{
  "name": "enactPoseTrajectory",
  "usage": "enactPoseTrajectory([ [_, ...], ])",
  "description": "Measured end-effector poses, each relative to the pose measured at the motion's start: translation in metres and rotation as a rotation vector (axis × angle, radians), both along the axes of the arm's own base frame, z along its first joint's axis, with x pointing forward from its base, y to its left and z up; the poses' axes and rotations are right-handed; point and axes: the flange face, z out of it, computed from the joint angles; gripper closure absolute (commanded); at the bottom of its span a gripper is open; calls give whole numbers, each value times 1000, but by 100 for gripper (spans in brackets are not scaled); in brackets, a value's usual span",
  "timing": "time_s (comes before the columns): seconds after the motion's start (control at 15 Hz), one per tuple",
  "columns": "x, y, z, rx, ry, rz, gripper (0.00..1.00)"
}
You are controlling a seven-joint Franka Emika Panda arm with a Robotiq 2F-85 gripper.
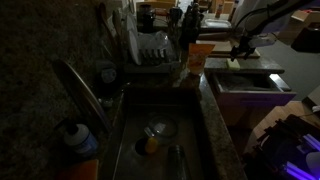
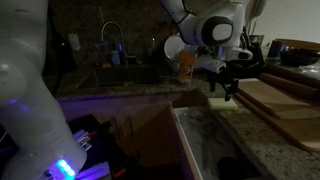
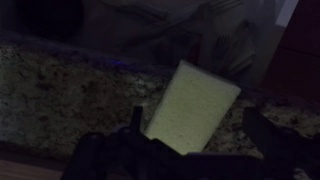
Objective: Put the yellow sponge in the drawer
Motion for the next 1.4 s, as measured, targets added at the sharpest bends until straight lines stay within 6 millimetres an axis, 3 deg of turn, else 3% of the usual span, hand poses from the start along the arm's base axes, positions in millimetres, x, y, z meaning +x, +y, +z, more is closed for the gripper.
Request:
enactPoseTrajectory([
  [0.2, 5, -5, -5, -21, -29, -11, 0],
  [0.53, 24, -15, -52, -66, -70, -36, 0],
  [0.67, 30, -15, -57, -57, -67, -49, 0],
  [0.73, 32, -13, -57, -46, -60, -55, 25],
  [0.8, 34, -11, -57, -37, -50, -62, 26],
  [1.13, 44, -4, -49, -8, -4, -133, 59],
  [1.4, 45, -8, -46, -2, 19, -201, 72],
])
